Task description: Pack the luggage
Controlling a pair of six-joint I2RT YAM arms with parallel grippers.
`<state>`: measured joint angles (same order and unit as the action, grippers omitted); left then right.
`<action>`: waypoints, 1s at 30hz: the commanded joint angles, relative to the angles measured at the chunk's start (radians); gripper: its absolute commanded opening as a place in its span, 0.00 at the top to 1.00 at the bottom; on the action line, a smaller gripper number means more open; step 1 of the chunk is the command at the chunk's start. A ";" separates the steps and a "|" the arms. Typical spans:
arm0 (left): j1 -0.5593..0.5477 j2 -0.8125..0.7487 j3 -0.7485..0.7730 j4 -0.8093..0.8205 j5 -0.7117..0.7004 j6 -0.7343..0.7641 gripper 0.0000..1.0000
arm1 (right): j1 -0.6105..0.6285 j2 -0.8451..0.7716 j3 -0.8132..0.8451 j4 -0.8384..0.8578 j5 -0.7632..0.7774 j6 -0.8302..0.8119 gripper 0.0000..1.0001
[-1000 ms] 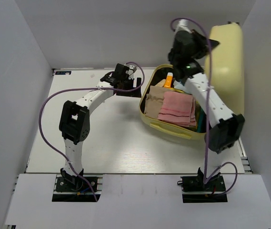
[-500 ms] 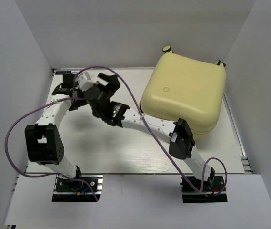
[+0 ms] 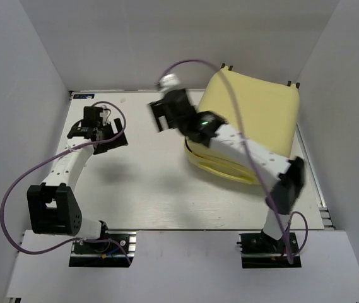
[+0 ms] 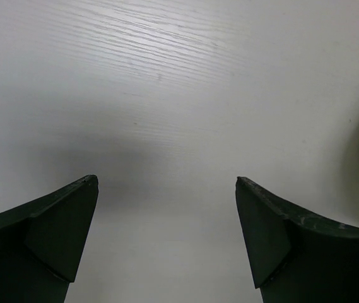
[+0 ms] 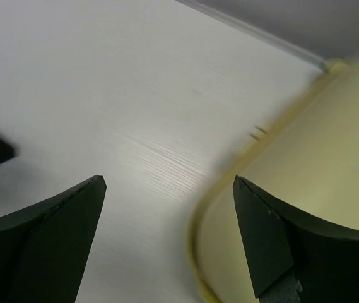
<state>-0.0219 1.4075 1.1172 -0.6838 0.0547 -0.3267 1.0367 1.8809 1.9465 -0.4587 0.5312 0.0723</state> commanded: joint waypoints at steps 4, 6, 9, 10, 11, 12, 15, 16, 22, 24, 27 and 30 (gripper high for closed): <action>-0.150 -0.024 0.012 0.020 0.023 -0.015 0.00 | -0.366 -0.552 -0.503 -0.084 0.031 0.326 0.22; -0.206 -0.001 0.024 0.039 0.042 -0.017 0.00 | -0.510 -0.648 -0.639 -0.144 0.078 0.342 0.22; -0.277 0.059 0.062 0.050 0.053 0.005 0.00 | -0.692 -0.758 -0.754 -0.230 0.093 0.359 0.24; -0.306 0.071 0.085 0.044 0.050 0.011 0.02 | -0.763 -0.763 -0.777 -0.238 0.051 0.356 0.24; -0.335 0.112 0.105 0.037 0.047 0.015 0.02 | -0.794 -0.767 -0.820 -0.244 0.038 0.365 0.24; -0.346 0.122 0.113 0.018 0.039 0.012 0.02 | -0.864 -0.754 -0.846 -0.250 0.023 0.366 0.24; -0.369 0.151 0.136 0.007 0.059 -0.012 0.02 | -1.025 -0.692 -0.886 -0.273 -0.086 0.380 0.17; -0.369 0.151 0.132 0.004 0.079 -0.015 0.02 | -1.097 -0.675 -0.890 -0.282 -0.127 0.395 0.16; -0.371 0.137 0.084 0.012 0.071 -0.017 0.02 | -1.319 -0.664 -0.978 -0.216 -0.292 0.396 0.11; -0.371 0.145 0.084 0.012 0.063 -0.018 0.02 | -1.375 -0.671 -0.994 -0.196 -0.303 0.402 0.11; -0.371 0.162 0.098 0.016 0.060 -0.025 0.02 | -1.450 -0.614 -0.994 -0.193 -0.341 0.399 0.11; -0.368 0.186 0.136 0.001 0.051 -0.026 0.06 | -1.483 -0.525 -1.014 -0.157 -0.485 0.390 0.16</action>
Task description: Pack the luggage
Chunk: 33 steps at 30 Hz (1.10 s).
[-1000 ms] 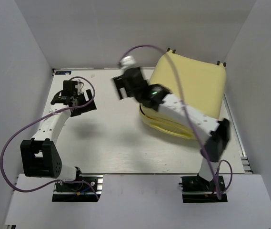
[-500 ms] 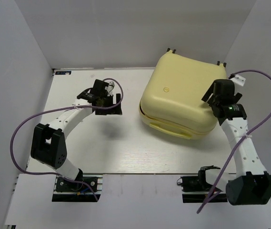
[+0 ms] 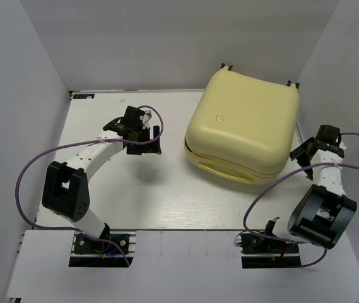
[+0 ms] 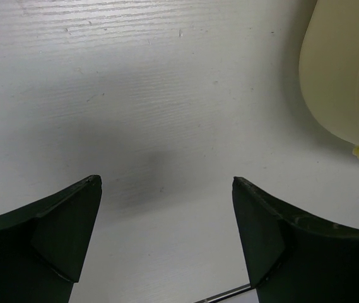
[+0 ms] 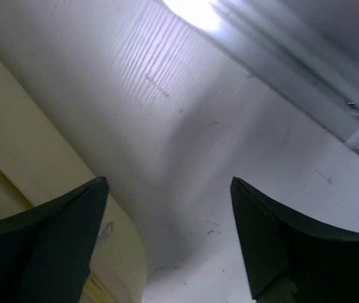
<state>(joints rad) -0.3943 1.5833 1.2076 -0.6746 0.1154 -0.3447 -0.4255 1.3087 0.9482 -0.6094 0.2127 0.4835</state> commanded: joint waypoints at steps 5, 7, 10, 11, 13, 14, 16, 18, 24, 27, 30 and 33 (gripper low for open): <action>0.055 0.056 0.128 -0.057 -0.019 -0.030 0.02 | 0.031 -0.027 -0.153 0.256 -0.446 -0.077 0.22; 0.077 0.055 0.153 -0.072 -0.025 -0.045 0.01 | 0.071 -0.058 -0.204 0.295 -0.453 -0.120 0.22; 0.121 0.038 0.168 -0.094 -0.066 -0.062 0.01 | 0.206 -0.133 -0.256 0.344 -0.522 -0.177 0.23; 0.127 0.027 0.171 -0.111 -0.080 -0.068 0.01 | 0.240 -0.144 -0.281 0.377 -0.535 -0.192 0.23; 0.158 0.011 0.182 -0.150 -0.149 -0.088 0.01 | 0.383 -0.173 -0.342 0.411 -0.561 -0.200 0.25; 0.167 -0.006 0.199 -0.179 -0.167 -0.092 0.01 | 0.424 -0.175 -0.350 0.457 -0.562 -0.200 0.25; 0.190 -0.017 0.208 -0.218 -0.215 -0.120 0.01 | 0.619 -0.169 -0.356 0.477 -0.514 -0.210 0.25; 0.204 -0.051 0.213 -0.259 -0.250 -0.131 0.01 | 0.748 -0.149 -0.358 0.539 -0.489 -0.204 0.25; 0.218 -0.187 0.132 -0.278 -0.332 -0.181 0.01 | 1.096 0.056 -0.154 0.628 -0.400 -0.264 0.26; 0.216 -0.227 0.093 -0.286 -0.344 -0.198 0.01 | 1.131 0.118 -0.071 0.625 -0.420 -0.287 0.27; 0.206 -0.246 0.066 -0.290 -0.333 -0.197 0.01 | 1.127 0.075 -0.071 0.571 -0.325 -0.258 0.26; 0.178 -0.253 0.043 -0.261 -0.315 -0.176 0.01 | 1.110 -0.011 -0.092 0.470 -0.132 -0.238 0.21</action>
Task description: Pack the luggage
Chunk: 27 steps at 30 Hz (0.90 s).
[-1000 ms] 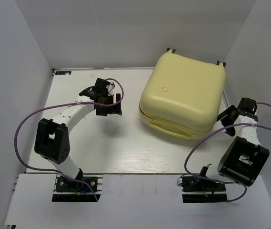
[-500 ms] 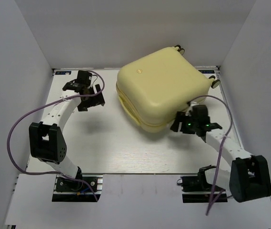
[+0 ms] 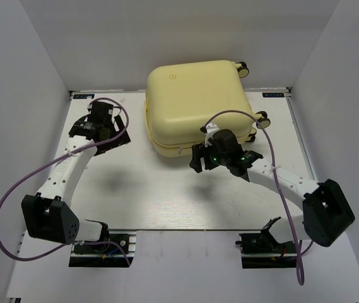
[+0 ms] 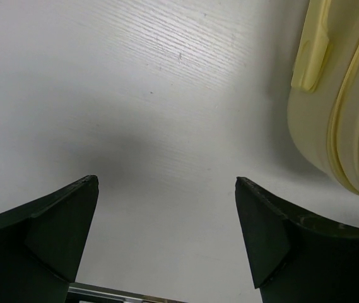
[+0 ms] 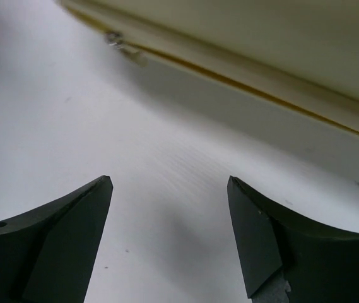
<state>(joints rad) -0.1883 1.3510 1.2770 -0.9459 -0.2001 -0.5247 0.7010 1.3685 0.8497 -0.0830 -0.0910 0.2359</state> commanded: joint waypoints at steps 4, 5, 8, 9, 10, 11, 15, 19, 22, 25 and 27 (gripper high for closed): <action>-0.109 -0.015 -0.067 0.091 0.076 0.102 0.01 | -0.049 -0.150 -0.015 -0.193 0.414 0.043 0.18; -0.155 -0.012 -0.080 0.113 0.080 0.117 0.01 | -0.055 -0.184 -0.017 -0.227 0.448 0.058 0.18; -0.278 0.002 -0.123 0.175 0.054 0.149 0.01 | -0.133 -0.213 -0.034 -0.268 0.543 0.075 0.18; -0.316 0.002 -0.131 0.185 0.041 0.163 0.01 | -0.146 -0.226 -0.034 -0.268 0.562 0.080 0.18; -0.347 0.007 -0.143 0.194 0.022 0.152 0.01 | -0.190 -0.232 -0.032 -0.271 0.568 0.077 0.18; -0.355 0.016 -0.149 0.202 0.008 0.143 0.01 | -0.205 -0.232 -0.028 -0.271 0.583 0.069 0.20; -0.262 0.045 -0.114 0.159 -0.061 0.051 0.02 | -0.294 -0.223 0.005 -0.268 0.556 0.057 0.28; -0.114 0.076 -0.111 0.245 0.000 -0.043 0.07 | -0.324 -0.285 -0.093 -0.137 0.357 -0.004 0.28; 0.011 0.161 -0.085 0.378 0.186 -0.066 0.10 | -0.325 -0.324 -0.149 -0.087 0.295 -0.076 0.34; 0.048 0.290 0.036 0.424 0.235 -0.061 0.06 | -0.328 -0.315 -0.176 -0.032 0.269 -0.112 0.35; 0.059 0.392 0.131 0.450 0.278 -0.051 0.06 | -0.328 -0.293 -0.193 0.026 0.238 -0.127 0.35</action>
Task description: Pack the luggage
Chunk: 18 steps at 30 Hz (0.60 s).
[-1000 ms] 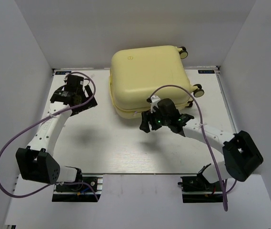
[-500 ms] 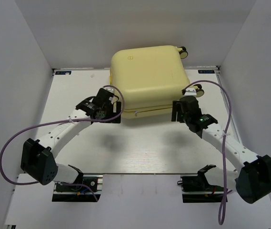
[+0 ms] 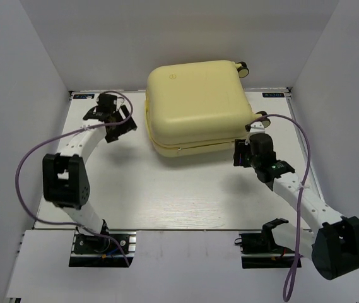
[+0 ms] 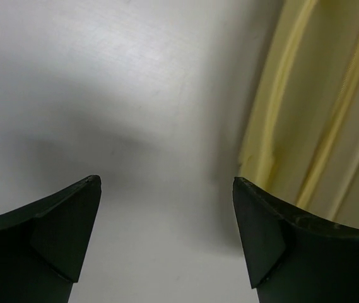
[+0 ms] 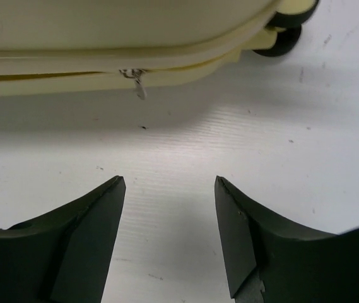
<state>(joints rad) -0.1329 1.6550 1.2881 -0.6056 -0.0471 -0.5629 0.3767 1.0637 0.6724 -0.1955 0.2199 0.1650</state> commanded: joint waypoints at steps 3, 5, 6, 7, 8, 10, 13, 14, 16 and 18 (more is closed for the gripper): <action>0.033 0.162 0.216 0.173 0.248 -0.037 0.05 | -0.004 0.050 -0.043 0.289 -0.096 -0.042 0.39; 0.039 0.256 0.290 0.199 0.266 -0.055 0.05 | -0.002 0.099 -0.046 0.369 -0.111 -0.050 0.48; 0.045 0.302 0.310 0.204 0.276 -0.066 0.05 | -0.004 0.113 -0.036 0.375 -0.119 -0.044 0.48; 0.046 0.343 0.327 0.214 0.288 -0.071 0.05 | -0.004 0.133 -0.025 0.381 -0.120 -0.039 0.48; 0.049 0.377 0.350 0.254 0.340 -0.080 0.05 | -0.004 0.151 -0.022 0.387 -0.123 -0.045 0.48; 0.052 0.425 0.361 0.300 0.369 -0.101 0.05 | -0.002 0.159 -0.013 0.393 -0.079 -0.036 0.46; 0.044 0.477 0.390 0.311 0.388 -0.092 0.15 | -0.005 0.156 -0.027 0.422 -0.019 -0.016 0.46; 0.036 0.479 0.372 0.316 0.386 -0.092 0.18 | -0.005 0.153 -0.027 0.430 -0.016 -0.003 0.45; 0.027 0.473 0.334 0.334 0.382 -0.085 0.20 | -0.005 0.154 -0.033 0.452 -0.001 0.007 0.45; 0.006 0.463 0.255 0.378 0.380 -0.068 0.23 | -0.004 0.160 -0.046 0.485 0.005 0.018 0.47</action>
<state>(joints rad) -0.0971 2.1612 1.5978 -0.2707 0.3080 -0.6506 0.3740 1.2308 0.6315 0.1818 0.1806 0.1551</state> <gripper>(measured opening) 0.776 0.536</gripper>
